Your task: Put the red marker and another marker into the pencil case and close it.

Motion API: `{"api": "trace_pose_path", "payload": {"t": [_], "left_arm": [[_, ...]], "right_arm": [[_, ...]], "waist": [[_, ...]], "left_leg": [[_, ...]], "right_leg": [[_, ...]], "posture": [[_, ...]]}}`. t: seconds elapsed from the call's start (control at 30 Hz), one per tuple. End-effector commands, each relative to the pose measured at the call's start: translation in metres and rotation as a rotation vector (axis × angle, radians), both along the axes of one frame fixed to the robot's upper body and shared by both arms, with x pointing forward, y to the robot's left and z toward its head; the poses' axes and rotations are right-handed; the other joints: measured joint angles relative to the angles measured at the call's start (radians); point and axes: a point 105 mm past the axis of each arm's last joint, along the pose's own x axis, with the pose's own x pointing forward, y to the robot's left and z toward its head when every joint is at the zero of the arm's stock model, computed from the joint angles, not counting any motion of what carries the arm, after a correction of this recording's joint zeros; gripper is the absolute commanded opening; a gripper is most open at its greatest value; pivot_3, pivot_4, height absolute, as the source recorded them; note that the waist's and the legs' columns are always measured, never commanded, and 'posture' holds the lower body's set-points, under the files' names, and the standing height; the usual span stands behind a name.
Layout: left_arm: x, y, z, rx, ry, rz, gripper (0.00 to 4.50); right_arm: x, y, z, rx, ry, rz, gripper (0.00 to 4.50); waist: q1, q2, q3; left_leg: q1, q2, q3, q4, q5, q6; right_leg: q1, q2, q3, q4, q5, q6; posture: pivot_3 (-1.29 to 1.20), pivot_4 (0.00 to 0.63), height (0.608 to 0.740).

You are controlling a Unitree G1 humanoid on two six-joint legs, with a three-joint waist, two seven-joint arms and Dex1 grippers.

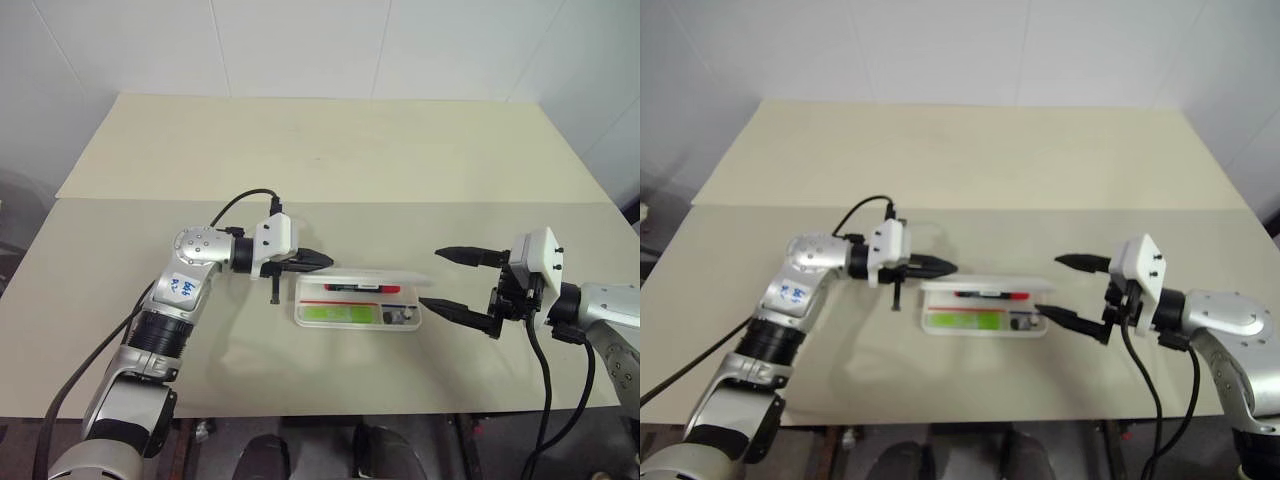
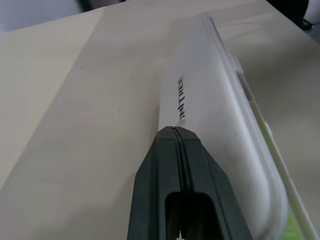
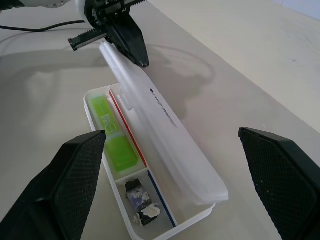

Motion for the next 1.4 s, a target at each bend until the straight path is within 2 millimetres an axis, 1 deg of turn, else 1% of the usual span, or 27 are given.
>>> {"api": "trace_pose_path", "payload": {"t": [0.03, 0.1, 0.17, 0.43, 0.67, 0.83, 1.03, 1.1, 1.17, 1.23, 1.3, 1.4], "left_arm": [[-0.006, -0.001, -0.021, 0.094, 0.060, 0.004, 0.02], [-0.007, 0.003, -0.036, 0.160, 0.080, 0.009, 0.02], [-0.009, 0.003, -0.042, 0.182, 0.105, 0.011, 0.02], [-0.011, -0.007, -0.049, 0.232, 0.156, 0.015, 0.02], [-0.014, -0.013, -0.050, 0.265, 0.179, 0.001, 0.02], [-0.017, -0.012, -0.052, 0.271, 0.213, -0.001, 0.02], [-0.010, 0.004, -0.035, 0.155, 0.244, 0.089, 0.02], [-0.005, 0.012, -0.020, 0.060, 0.222, 0.132, 0.02], [-0.002, 0.017, -0.011, -0.001, 0.208, 0.154, 0.02], [0.006, 0.029, -0.004, -0.066, 0.208, 0.243, 0.02], [0.005, 0.037, 0.004, -0.109, 0.190, 0.254, 0.02], [-0.006, 0.051, 0.015, -0.176, 0.168, 0.247, 0.02]], "right_arm": [[-0.005, 0.003, 0.012, 0.017, -0.053, 0.003, 4.50], [-0.006, 0.003, 0.011, 0.021, -0.053, -0.002, 4.50], [-0.007, 0.004, 0.011, 0.024, -0.052, -0.008, 4.50], [-0.010, 0.006, 0.007, 0.043, -0.053, -0.028, 4.50], [-0.013, 0.010, 0.004, 0.057, -0.053, -0.040, 4.50], [-0.013, 0.009, 0.002, 0.067, -0.051, -0.045, 4.50], [-0.009, 0.008, 0.002, 0.061, -0.044, -0.033, 4.50], [-0.005, 0.007, 0.003, 0.058, -0.044, -0.029, 4.50], [-0.003, 0.005, 0.003, 0.057, -0.043, -0.028, 4.50], [-0.001, 0.005, 0.003, 0.055, -0.041, -0.025, 4.50], [0.000, 0.004, 0.003, 0.056, -0.040, -0.020, 4.50], [0.002, 0.005, 0.004, 0.056, -0.040, -0.011, 4.50]], "waist": [[0.000, 0.000, 0.000], [-0.001, 0.000, 0.000], [0.000, 0.000, 0.000], [0.001, -0.001, -0.002], [0.002, -0.002, -0.002], [0.001, -0.002, -0.002], [-0.003, -0.002, -0.002], [-0.004, -0.001, -0.002], [-0.004, -0.001, -0.002], [-0.002, -0.001, -0.002], [0.000, -0.001, -0.002], [-0.002, -0.001, -0.002]], "left_leg": [[0.000, 0.000, 0.000, 0.000, 0.000, 0.000], [0.000, 0.000, 0.000, 0.000, 0.000, 0.000], [0.000, 0.000, 0.000, 0.000, 0.000, 0.000], [0.002, 0.000, -0.001, 0.001, 0.000, 0.000], [0.002, 0.000, -0.001, 0.001, 0.000, 0.000], [0.002, 0.000, -0.001, 0.001, 0.000, 0.000], [0.002, 0.000, -0.002, 0.001, 0.000, 0.000], [0.002, 0.000, -0.002, 0.001, 0.000, 0.000], [0.002, 0.000, -0.002, 0.001, 0.000, 0.000], [0.002, 0.000, -0.002, 0.001, 0.000, 0.000], [0.001, 0.000, -0.002, 0.001, 0.000, 0.000], [0.001, 0.000, -0.002, 0.000, -0.001, 0.001]], "right_leg": [[0.000, 0.000, 0.000, 0.000, 0.000, 0.000], [0.000, 0.000, 0.000, 0.000, 0.000, 0.000], [0.000, 0.000, 0.000, 0.000, 0.000, 0.000], [0.001, 0.000, 0.001, 0.001, 0.000, 0.000], [0.001, 0.000, 0.001, 0.001, 0.000, 0.000], [0.001, 0.000, 0.001, 0.001, 0.000, 0.000], [0.001, 0.000, 0.001, 0.001, 0.000, 0.000], [0.001, 0.000, 0.001, 0.001, 0.000, 0.000], [0.001, 0.000, 0.002, 0.002, 0.000, 0.000], [0.001, 0.000, 0.002, 0.001, 0.000, 0.000], [0.001, 0.000, 0.002, 0.001, 0.000, 0.000], [0.000, 0.000, 0.002, 0.001, 0.000, 0.000]], "posture": [[0.00, 0.150, 0.740], [0.00, 0.150, 0.740], [0.00, 0.150, 0.740], [0.00, 0.150, 0.740], [0.00, 0.150, 0.740], [0.00, 0.150, 0.740], [0.00, 0.150, 0.740], [0.00, 0.150, 0.740], [0.00, 0.150, 0.740], [0.00, 0.150, 0.740], [0.00, 0.150, 0.740], [0.00, 0.150, 0.740]]}}
